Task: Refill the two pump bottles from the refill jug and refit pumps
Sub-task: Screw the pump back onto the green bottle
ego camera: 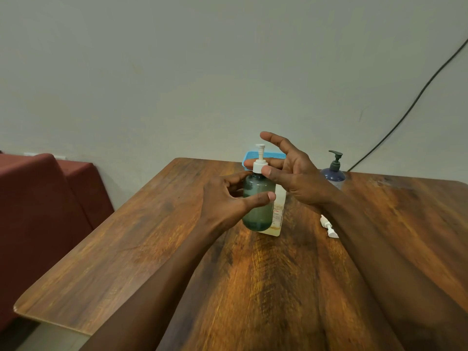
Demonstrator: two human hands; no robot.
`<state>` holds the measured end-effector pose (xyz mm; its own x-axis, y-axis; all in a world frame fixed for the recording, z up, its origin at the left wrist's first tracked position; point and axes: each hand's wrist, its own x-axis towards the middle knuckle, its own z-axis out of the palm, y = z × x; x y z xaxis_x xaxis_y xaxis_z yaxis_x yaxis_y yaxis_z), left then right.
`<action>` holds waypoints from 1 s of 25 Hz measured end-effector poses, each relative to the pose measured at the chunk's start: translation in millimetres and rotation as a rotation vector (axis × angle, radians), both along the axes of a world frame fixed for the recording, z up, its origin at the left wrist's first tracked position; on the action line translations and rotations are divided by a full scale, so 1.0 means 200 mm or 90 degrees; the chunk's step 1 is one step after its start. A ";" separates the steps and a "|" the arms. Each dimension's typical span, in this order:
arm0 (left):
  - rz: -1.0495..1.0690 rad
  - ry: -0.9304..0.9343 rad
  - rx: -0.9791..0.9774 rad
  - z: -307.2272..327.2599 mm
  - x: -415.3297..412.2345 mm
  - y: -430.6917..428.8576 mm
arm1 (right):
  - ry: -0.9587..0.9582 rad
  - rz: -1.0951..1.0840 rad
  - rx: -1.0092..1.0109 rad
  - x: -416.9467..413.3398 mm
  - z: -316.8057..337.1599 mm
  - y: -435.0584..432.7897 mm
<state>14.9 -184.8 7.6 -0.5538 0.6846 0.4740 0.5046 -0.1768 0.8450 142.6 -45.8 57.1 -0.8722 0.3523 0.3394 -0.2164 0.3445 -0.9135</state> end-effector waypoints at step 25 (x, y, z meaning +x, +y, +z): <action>0.013 0.091 -0.025 0.00 -0.02 0.04 | -0.041 -0.176 0.256 0.06 0.12 0.03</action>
<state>11.6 -176.7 8.2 -0.4967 0.6935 0.5218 0.6238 -0.1326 0.7702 154.0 -40.1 80.4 -0.7887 0.4253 0.4439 -0.0144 0.7091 -0.7050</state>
